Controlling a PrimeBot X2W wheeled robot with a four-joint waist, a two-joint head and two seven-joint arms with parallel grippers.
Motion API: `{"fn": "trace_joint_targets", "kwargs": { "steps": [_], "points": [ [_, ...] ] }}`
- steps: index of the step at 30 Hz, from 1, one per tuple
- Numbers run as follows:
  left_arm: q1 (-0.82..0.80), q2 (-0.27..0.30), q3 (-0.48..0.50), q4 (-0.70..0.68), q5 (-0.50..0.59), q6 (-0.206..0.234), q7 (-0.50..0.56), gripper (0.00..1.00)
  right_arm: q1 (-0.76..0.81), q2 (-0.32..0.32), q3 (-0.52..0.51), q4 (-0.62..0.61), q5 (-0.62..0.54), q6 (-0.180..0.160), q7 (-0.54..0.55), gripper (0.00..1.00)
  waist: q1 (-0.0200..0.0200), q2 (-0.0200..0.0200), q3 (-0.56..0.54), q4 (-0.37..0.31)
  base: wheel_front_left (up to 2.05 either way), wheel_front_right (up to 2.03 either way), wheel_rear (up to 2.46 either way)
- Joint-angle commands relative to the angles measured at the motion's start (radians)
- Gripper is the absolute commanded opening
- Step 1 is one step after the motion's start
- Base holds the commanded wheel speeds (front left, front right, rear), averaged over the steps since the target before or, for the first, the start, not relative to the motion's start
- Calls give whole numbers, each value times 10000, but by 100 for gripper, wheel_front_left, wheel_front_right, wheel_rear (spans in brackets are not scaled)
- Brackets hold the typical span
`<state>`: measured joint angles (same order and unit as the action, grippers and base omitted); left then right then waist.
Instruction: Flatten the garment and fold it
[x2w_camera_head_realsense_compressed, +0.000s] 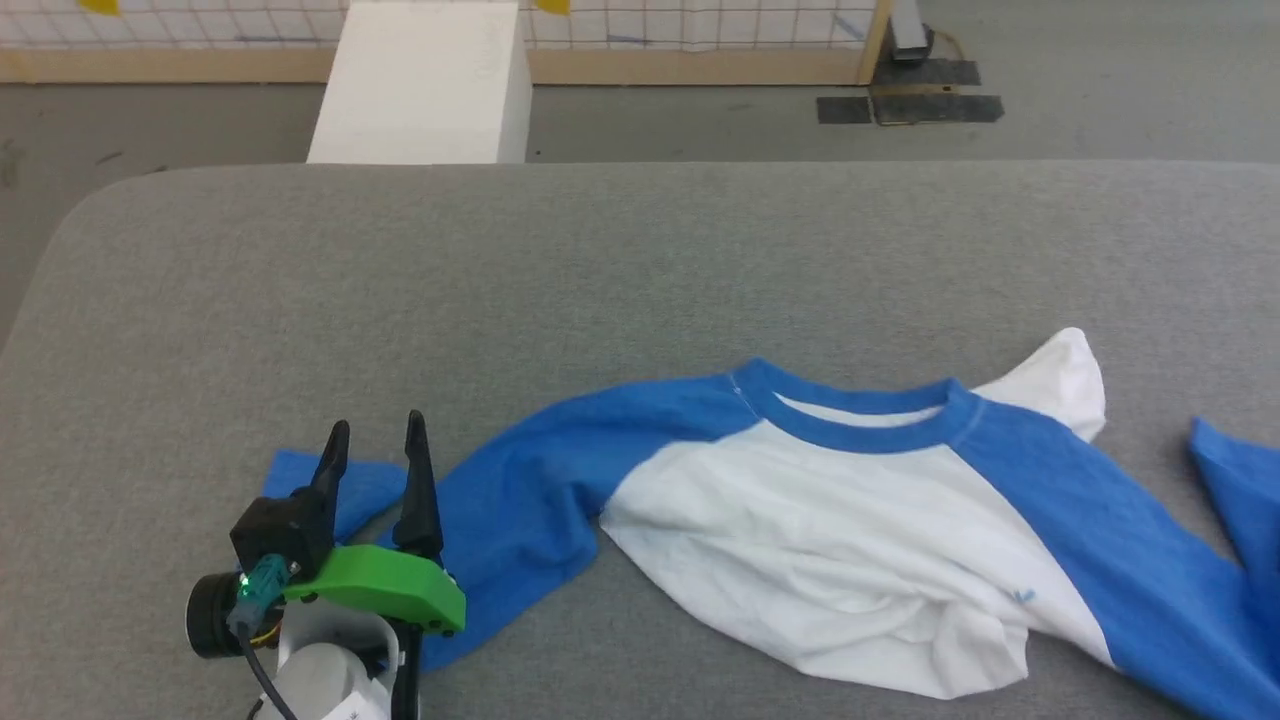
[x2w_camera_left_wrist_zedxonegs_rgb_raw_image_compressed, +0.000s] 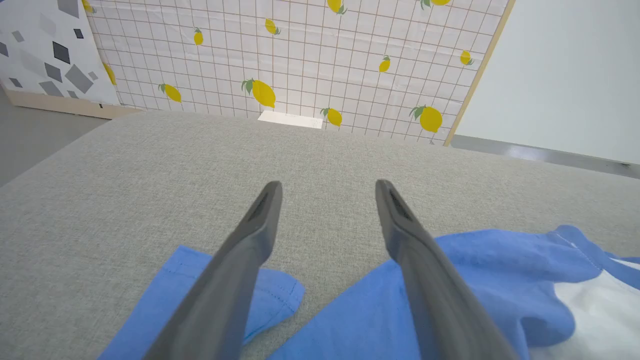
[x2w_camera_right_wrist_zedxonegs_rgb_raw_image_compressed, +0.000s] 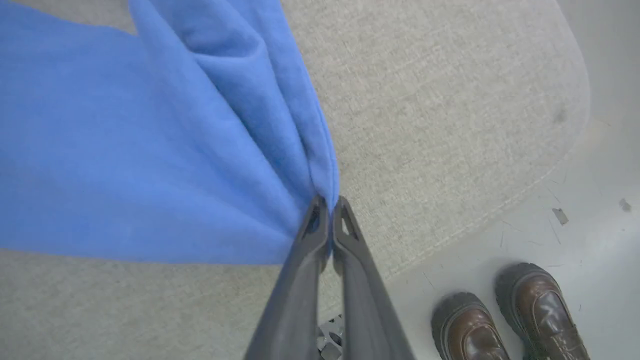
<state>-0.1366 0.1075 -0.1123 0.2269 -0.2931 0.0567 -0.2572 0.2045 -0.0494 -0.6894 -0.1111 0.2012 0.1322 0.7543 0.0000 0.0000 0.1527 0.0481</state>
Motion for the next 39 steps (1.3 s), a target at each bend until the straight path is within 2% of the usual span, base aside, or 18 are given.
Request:
{"fn": "trace_joint_targets", "kwargs": {
  "steps": [1, 2, 5, 8, 10, 13, 16, 22, 25, 31, 32, 33, 34, 35, 39],
  "points": [
    [141, 55, 33, 22, 48, -43, -45, 100, 211, -9, 23, -230, 147, -15, 221, 29, 0, 0, -107, -199, 0, 0, 0],
    [151, 64, 50, 37, 48, -64, -45, 100, 367, -9, 15, -377, 264, -15, 386, 100, 0, 0, -109, -236, 0, 0, 0],
    [157, 54, 39, 66, 64, -95, -45, 100, 343, -9, -25, -1061, 265, -15, -107, 100, 0, 0, -111, -293, 0, 0, 0],
    [102, 30, -27, 89, 92, -125, -45, 100, -254, -9, 370, -1959, -19, -15, -1850, 100, 0, 0, -47, -272, 0, 0, 0],
    [4, 6, -87, 115, 107, -158, -45, 100, -454, -9, 1158, -2330, -430, -15, -2728, 100, 0, 0, 41, -205, 0, 0, 0],
    [-142, -23, -122, 108, 119, -179, -45, 100, -647, -61, 2574, -2255, -985, -15, -3364, 100, 0, 0, 207, -155, 0, 0, 0],
    [-305, -33, -137, 93, 134, -220, -45, 100, -1057, -657, 3677, -1311, -1292, -15, -3297, 100, 0, 0, 457, -82, 0, 0, 0],
    [-636, -22, -150, 57, 187, -284, -45, 100, -2319, -1705, 4772, 770, -1350, -15, -3032, 100, 0, 0, 910, 100, 0, 0, 0],
    [-729, -23, -165, 58, 217, -300, -45, 100, -2828, -2045, 5144, 1564, -1082, -15, -2794, 100, 0, 0, 1075, 173, 0, 0, 0],
    [-844, -27, -195, 138, 240, -339, -45, 100, -3329, -2686, 5942, 2678, -77, -15, -1577, 100, 0, 0, 1219, 235, 0, 0, 0],
    [-856, -22, -218, 166, 250, -359, -45, 100, -3343, -2787, 6095, 2819, 205, -15, -1266, 90, 0, 0, 1226, 232, 0, 0, 0],
    [-866, -17, -248, 197, 258, -381, -45, 100, -3355, -2851, 6156, 2935, 469, -15, -964, 46, 0, 0, 1229, 224, 0, 0, 0],
    [-878, -7, -279, 217, 269, -407, -45, 100, -3358, -2924, 6230, 2986, 620, -15, -753, 27, 0, 0, 1229, 216, 0, 0, 0],
    [-891, 15, -326, 251, 277, -456, -45, 100, -3355, -3019, 6331, 3001, 777, -15, -555, 0, 0, 0, 1222, 203, 0, 0, 0],
    [-1079, 240, -655, 381, 437, -746, 239, 100, -3411, -3101, 6247, 2790, 1052, -15, -719, 0, 0, 0, 1183, 110, 0, 0, 0]
  ]
}}
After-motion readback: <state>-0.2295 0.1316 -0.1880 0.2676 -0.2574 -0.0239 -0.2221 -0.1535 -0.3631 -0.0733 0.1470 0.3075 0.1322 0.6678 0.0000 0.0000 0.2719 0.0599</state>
